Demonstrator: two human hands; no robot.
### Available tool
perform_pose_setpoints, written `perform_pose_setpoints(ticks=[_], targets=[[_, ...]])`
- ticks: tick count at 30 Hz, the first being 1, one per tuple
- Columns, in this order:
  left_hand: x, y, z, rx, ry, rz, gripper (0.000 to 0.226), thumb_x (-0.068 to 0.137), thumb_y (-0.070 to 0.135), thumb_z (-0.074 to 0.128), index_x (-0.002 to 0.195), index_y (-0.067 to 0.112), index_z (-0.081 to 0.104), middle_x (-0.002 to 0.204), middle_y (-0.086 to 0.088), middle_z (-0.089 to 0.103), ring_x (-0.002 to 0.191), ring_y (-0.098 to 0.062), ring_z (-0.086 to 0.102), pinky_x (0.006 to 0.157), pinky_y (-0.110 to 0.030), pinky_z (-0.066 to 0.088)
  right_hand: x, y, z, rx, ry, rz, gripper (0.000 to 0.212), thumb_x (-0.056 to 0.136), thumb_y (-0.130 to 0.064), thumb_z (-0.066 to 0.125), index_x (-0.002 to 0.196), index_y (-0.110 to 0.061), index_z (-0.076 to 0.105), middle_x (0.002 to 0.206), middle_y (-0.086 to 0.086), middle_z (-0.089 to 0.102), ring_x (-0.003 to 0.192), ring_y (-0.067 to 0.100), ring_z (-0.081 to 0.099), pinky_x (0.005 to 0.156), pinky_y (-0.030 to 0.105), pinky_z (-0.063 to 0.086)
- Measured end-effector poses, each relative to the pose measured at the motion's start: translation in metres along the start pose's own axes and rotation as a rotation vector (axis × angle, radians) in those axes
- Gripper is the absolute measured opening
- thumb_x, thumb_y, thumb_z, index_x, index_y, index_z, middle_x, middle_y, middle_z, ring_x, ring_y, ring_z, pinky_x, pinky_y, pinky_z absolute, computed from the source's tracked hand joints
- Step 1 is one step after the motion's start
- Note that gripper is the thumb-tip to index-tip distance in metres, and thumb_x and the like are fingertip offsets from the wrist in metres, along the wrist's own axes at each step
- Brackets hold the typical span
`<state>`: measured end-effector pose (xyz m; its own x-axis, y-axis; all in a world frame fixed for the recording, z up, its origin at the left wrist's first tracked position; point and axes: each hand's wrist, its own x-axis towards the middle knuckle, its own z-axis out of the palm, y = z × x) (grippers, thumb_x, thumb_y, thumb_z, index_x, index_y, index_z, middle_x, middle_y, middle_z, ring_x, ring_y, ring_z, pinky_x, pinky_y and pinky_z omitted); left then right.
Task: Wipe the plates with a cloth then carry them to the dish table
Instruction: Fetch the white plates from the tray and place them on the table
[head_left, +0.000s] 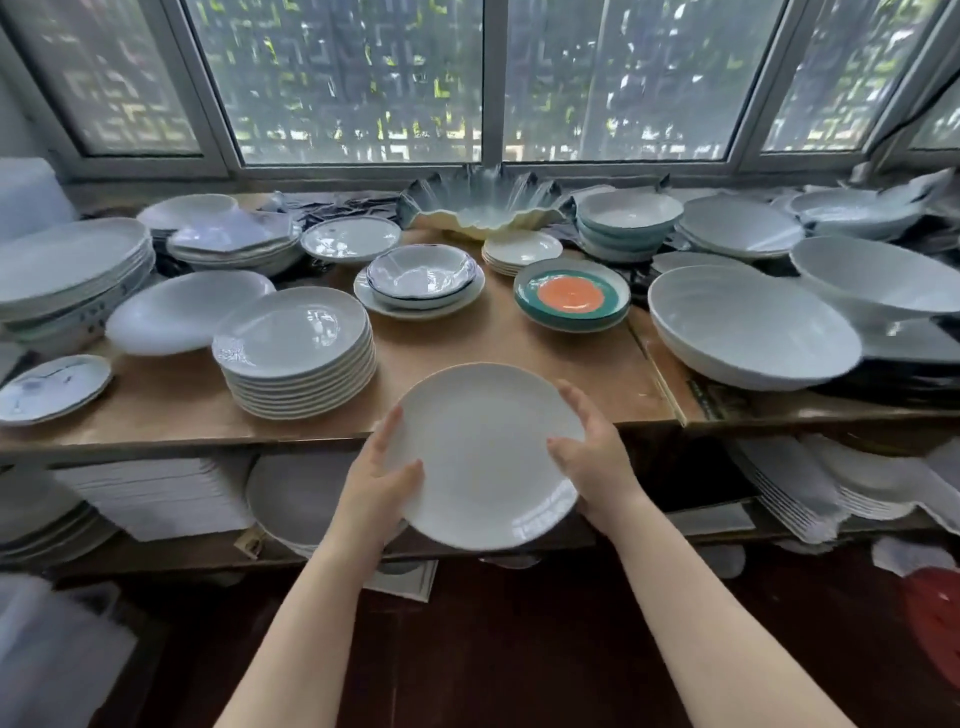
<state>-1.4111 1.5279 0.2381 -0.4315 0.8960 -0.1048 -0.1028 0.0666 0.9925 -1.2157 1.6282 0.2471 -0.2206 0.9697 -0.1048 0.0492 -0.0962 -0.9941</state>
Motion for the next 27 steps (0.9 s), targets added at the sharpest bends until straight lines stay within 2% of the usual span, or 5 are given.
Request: perform_pose_setpoints(ticks=[3,12,18,21,27], targets=[[0.065,-0.001,-0.001,0.027,0.009,-0.037,0.065,0.090,-0.008,0.050,0.137,0.037,0.045,0.126,0.001,0.059,0.106,-0.016,0.062,0.088,-0.036,0.054,0.063,0.007,0.015,0.017,-0.019,0.057,0.066,0.085,0.008,0.049,0.138,-0.031,0.046,0.124,-0.002,0.053,0.106,0.023,0.060,0.084,0.039,0.056],[0.256,-0.040,-0.005,0.070,-0.083,-0.171,0.076,0.091,-0.007,0.051,0.147,0.038,0.029,0.133,-0.005,0.053,0.105,-0.020,0.059,0.069,-0.025,0.054,0.227,0.038,0.056,-0.013,0.100,0.193,0.069,0.082,0.008,0.051,0.134,-0.038,0.048,0.122,0.000,0.055,0.105,0.026,0.059,0.090,0.047,0.054],[0.313,-0.062,0.008,0.149,-0.124,-0.319,0.094,0.084,0.002,0.060,0.152,0.038,0.006,0.139,-0.002,0.041,0.114,-0.028,0.053,0.086,-0.045,0.054,0.283,0.067,0.055,-0.077,0.149,0.294,0.067,0.083,0.008,0.051,0.132,-0.037,0.049,0.122,-0.001,0.053,0.110,0.024,0.055,0.091,0.044,0.052],[0.330,-0.072,0.015,0.180,-0.108,-0.376,0.090,0.088,-0.001,0.056,0.153,0.033,0.005,0.136,-0.002,0.042,0.114,-0.027,0.054,0.096,-0.052,0.049,0.306,0.079,0.051,-0.085,0.133,0.327,0.067,0.083,0.010,0.050,0.130,-0.037,0.050,0.119,-0.002,0.052,0.104,0.019,0.053,0.070,0.023,0.049],[0.344,-0.078,0.026,0.247,-0.057,-0.440,0.098,0.075,0.013,0.060,0.154,0.028,0.003,0.139,-0.002,0.042,0.125,-0.026,0.047,0.107,-0.049,0.039,0.331,0.095,0.047,-0.063,0.115,0.326,0.068,0.078,0.014,0.047,0.131,-0.028,0.051,0.122,0.001,0.055,0.107,0.018,0.053,0.070,0.019,0.046]])
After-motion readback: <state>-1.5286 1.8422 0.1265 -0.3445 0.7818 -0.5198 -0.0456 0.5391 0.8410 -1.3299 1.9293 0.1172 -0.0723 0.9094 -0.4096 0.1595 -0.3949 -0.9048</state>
